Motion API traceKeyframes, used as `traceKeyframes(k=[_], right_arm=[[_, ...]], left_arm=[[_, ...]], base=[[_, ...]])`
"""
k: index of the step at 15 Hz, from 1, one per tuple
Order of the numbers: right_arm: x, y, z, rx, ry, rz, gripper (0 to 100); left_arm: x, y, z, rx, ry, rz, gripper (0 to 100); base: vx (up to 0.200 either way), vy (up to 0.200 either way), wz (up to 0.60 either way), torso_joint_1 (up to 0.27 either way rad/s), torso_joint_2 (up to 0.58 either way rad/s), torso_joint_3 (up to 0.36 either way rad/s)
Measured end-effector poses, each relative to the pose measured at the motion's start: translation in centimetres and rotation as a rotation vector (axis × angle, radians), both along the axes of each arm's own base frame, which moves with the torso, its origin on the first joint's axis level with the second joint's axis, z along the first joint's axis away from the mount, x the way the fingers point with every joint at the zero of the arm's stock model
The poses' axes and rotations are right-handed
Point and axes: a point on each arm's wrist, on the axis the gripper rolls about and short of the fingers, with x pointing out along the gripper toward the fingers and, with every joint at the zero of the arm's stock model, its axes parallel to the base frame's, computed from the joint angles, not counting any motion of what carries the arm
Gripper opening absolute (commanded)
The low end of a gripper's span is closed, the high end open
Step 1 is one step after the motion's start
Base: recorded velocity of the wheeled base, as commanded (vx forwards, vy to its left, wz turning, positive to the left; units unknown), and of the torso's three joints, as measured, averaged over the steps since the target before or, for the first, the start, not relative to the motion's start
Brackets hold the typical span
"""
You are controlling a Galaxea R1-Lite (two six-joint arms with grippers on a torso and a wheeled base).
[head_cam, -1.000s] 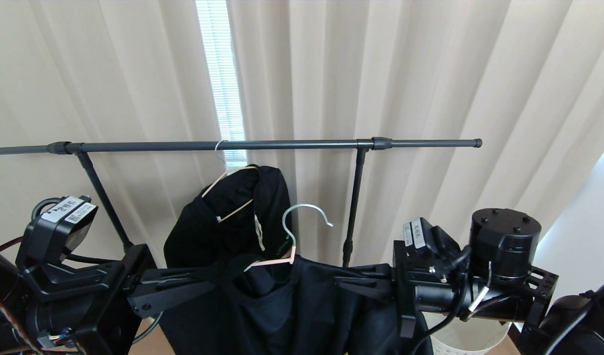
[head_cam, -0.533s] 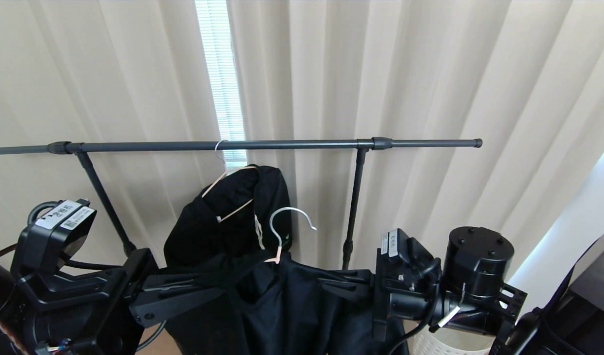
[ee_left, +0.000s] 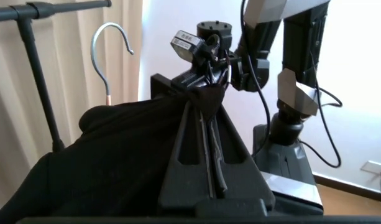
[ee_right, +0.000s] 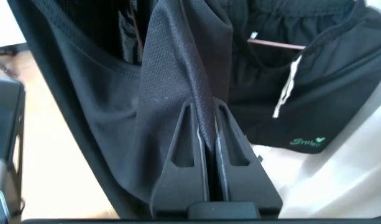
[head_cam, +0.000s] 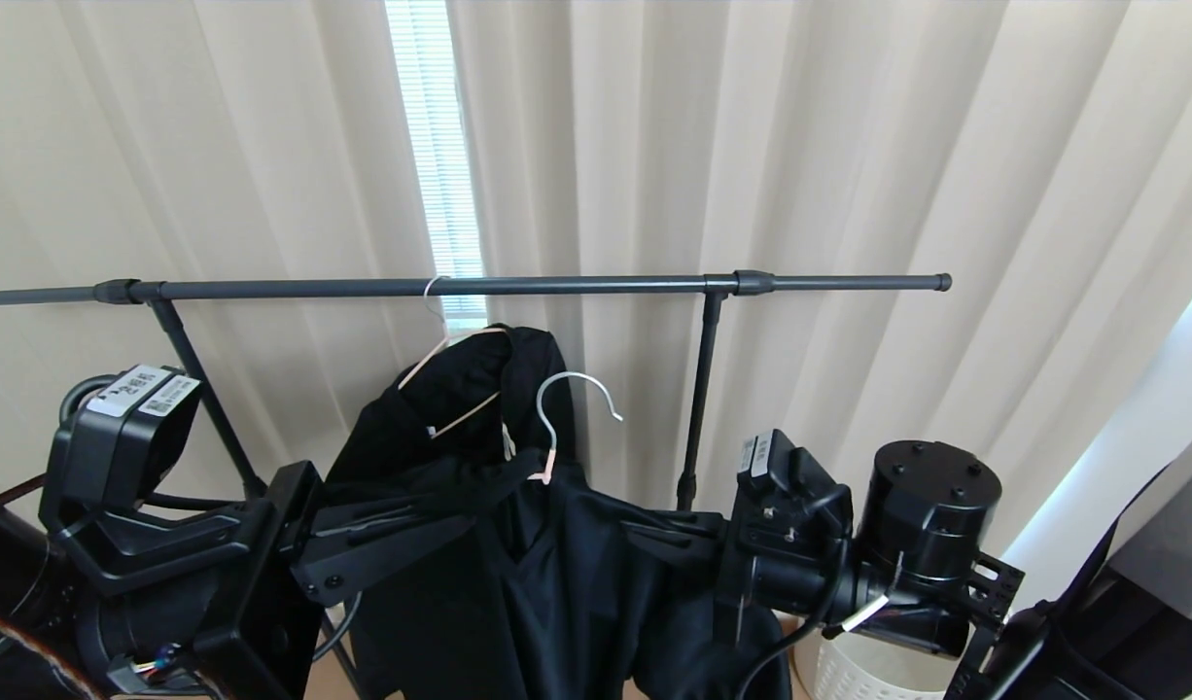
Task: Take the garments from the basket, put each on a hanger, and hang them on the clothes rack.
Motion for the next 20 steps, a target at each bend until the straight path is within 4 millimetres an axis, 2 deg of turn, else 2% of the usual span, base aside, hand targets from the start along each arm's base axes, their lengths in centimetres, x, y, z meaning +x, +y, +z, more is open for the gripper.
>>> traceKeyframes(k=[7,8,16,20], right_arm=[[-0.4,-0.6,1.6,0.03,-0.038,-0.009,0],[-0.4,-0.6,1.7,0.032,-0.041,-0.009,0],[-0.2,-1.2,2.3,0.042,-0.057,-0.031,0],[0.4,-2.3,2.5,0.046,-0.065,-0.065,0]], left_arm=[[0.2,0.0,0.1,-0.003,-0.007,0.015,0],[0.2,0.0,0.1,-0.003,-0.007,0.015,100],[0.3,0.1,0.2,-0.001,-0.019,0.026,100],[2.0,1.9,1.0,0.004,-0.015,0.136,100]], base=[[0.0,0.0,0.0,0.0,0.0,0.0],[0.0,0.0,0.0,0.0,0.0,0.0],[0.0,0.0,0.0,0.0,0.0,0.0],[0.0,0.0,0.0,0.0,0.0,0.0]])
